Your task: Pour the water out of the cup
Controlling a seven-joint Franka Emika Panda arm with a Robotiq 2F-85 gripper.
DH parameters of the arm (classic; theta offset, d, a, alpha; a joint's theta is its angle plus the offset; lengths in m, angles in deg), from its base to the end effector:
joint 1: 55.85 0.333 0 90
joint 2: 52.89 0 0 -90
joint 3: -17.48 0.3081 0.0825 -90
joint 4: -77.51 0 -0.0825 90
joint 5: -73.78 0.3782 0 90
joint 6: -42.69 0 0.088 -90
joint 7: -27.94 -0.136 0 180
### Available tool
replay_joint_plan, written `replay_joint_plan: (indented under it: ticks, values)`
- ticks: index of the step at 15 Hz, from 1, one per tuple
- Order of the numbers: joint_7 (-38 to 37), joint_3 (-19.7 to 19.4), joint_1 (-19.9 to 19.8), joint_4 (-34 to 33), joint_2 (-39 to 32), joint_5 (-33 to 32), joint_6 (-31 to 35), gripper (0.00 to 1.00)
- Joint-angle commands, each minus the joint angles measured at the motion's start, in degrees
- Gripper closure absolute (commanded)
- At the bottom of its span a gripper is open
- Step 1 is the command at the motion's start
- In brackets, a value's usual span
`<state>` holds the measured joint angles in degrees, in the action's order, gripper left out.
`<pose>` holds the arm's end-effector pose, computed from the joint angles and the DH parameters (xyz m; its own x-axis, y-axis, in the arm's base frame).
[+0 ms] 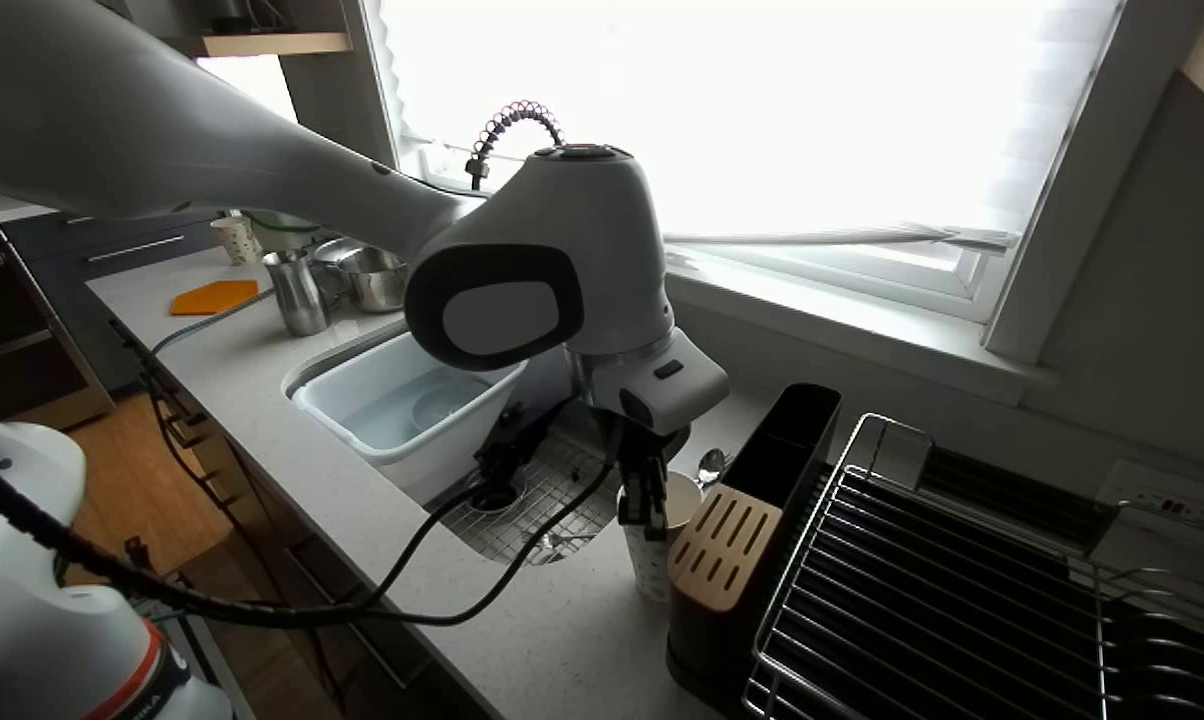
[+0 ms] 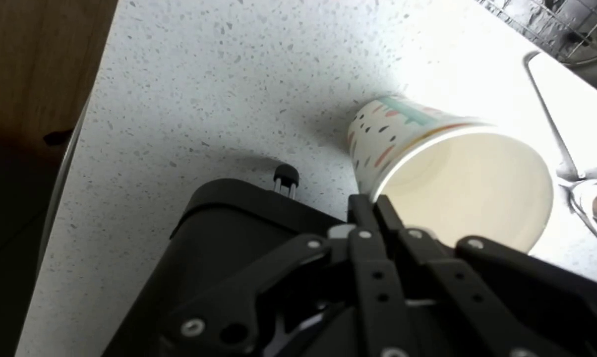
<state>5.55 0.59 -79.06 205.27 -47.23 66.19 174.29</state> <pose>0.3977 -0.3438 0.3949 0.5232 -0.8334 0.1781 -0.8484 -0.5291 0.0165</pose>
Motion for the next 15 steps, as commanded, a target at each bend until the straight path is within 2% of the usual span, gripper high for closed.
replay_joint_plan:
  ticks: [1, 2, 3, 5, 6, 7, 8, 9, 10, 11, 12, 13, 14, 15]
  values:
    - [6.1, -1.5, 1.1, 0.3, 0.1, 4.3, 2.5, 0.99]
    - [11.8, -2.3, 1.7, 0.8, 0.5, 11.0, 4.1, 0.99]
    - [10.8, -2.2, 1.2, 0.6, 0.1, 9.6, 5.2, 0.99]
    - [19.6, -3.2, 2.2, 0.7, 1.2, 19.8, 3.0, 0.99]
    - [12.8, -2.4, 0.9, 0.3, 0.2, 12.5, 4.5, 0.99]
    - [20.9, -3.5, 2.1, 0.0, 0.9, 21.5, 0.2, 0.99]
    - [16.5, -3.0, 1.4, -0.2, 0.6, 16.8, -0.6, 0.99]
    - [19.9, -3.4, 1.9, -0.4, 1.1, 21.0, -3.8, 0.99]
    - [20.6, -3.5, 1.8, -0.7, 1.2, 20.8, -6.1, 0.99]
    - [8.8, -2.0, 0.3, 0.4, 0.9, 10.4, 0.1, 0.99]
    - [14.0, -3.1, 1.1, -1.1, 0.8, 16.3, -6.6, 0.99]
    - [6.4, -2.1, 0.2, 0.0, 1.2, 8.7, -1.5, 0.99]
    - [2.5, -1.9, 0.0, 0.6, 1.5, 6.6, -0.1, 0.99]
    - [8.0, -2.8, 0.9, -0.7, 1.8, 10.6, -5.3, 0.99]
